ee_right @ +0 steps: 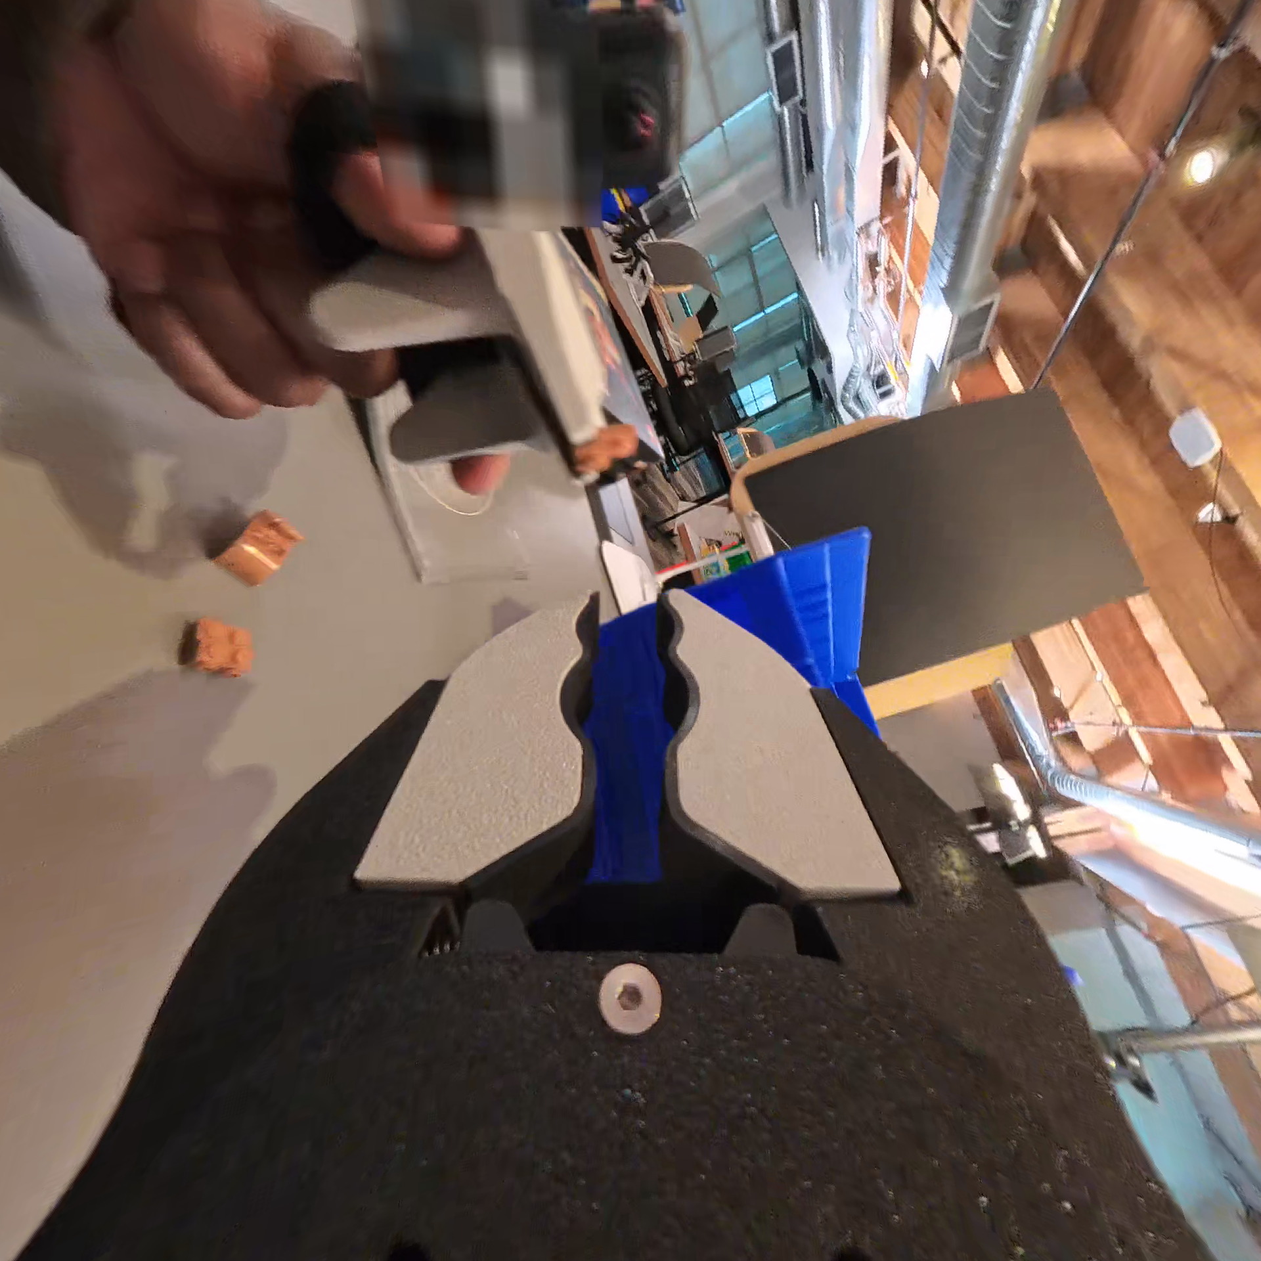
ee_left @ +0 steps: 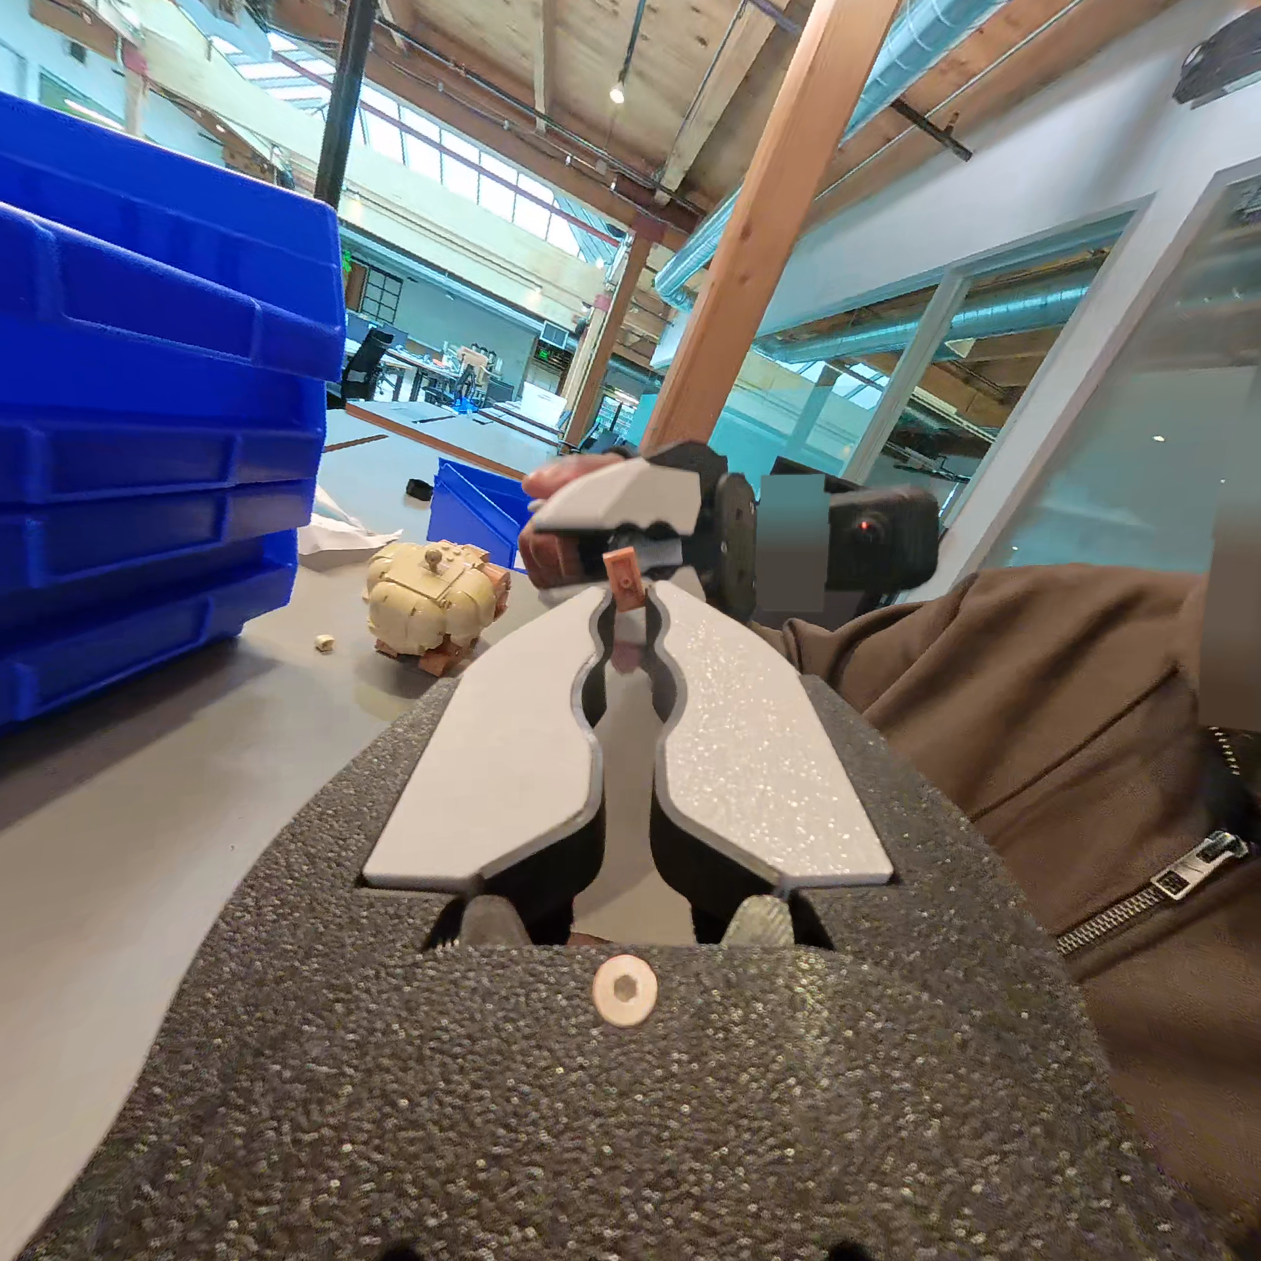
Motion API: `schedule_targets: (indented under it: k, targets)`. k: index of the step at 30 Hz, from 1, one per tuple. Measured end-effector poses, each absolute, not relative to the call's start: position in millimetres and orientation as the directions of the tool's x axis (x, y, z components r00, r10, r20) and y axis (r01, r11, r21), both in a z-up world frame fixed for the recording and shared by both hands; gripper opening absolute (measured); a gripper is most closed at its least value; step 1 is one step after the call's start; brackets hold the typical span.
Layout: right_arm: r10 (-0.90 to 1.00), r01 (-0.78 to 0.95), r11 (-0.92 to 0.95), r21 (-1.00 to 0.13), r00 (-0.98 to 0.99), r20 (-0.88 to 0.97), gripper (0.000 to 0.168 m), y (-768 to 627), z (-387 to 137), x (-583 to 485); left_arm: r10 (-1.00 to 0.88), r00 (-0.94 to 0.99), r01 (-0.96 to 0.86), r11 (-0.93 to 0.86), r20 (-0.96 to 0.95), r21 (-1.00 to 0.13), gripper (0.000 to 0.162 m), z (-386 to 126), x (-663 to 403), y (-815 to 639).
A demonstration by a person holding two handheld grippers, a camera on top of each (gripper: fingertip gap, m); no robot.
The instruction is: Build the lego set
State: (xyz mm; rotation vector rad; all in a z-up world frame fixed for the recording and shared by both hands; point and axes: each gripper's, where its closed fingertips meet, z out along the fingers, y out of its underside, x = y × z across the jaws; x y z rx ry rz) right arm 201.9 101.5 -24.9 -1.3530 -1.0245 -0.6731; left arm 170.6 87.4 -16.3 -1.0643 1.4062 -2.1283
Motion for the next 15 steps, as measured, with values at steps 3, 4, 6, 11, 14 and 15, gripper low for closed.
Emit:
schedule_targets:
  k: [3, 4, 6, 11, 14, 15]
  targets:
    - [0.163, 0.9, 0.156, -0.407, 0.383, 0.909, 0.016, 99, -33, 191, -0.693, -0.623, -0.083, -0.402, 0.362, -0.912, 0.008, -18, 175, 85]
    - [0.163, 0.904, 0.163, -0.396, 0.371, 0.914, 0.016, 99, -34, 188, -0.704, -0.617, -0.078, -0.391, 0.352, -0.917, 0.008, -18, 176, 84]
    - [0.162, 0.908, 0.162, -0.386, 0.361, 0.918, 0.016, 100, -36, 186, -0.727, -0.603, -0.072, -0.361, 0.329, -0.93, 0.008, -19, 177, 83]
    - [0.125, 0.912, 0.173, -0.372, 0.354, 0.927, 0.016, 100, -32, 182, -0.774, -0.569, -0.079, -0.285, 0.278, -0.955, 0.008, -27, 180, 81]
    - [0.123, 0.918, 0.167, -0.361, 0.343, 0.931, 0.016, 101, -35, 180, -0.789, -0.555, -0.088, -0.257, 0.262, -0.962, 0.008, -30, 182, 80]
    - [0.121, 0.921, 0.166, -0.354, 0.337, 0.934, 0.015, 102, -35, 180, -0.795, -0.55, -0.093, -0.245, 0.255, -0.965, 0.008, -32, 182, 80]
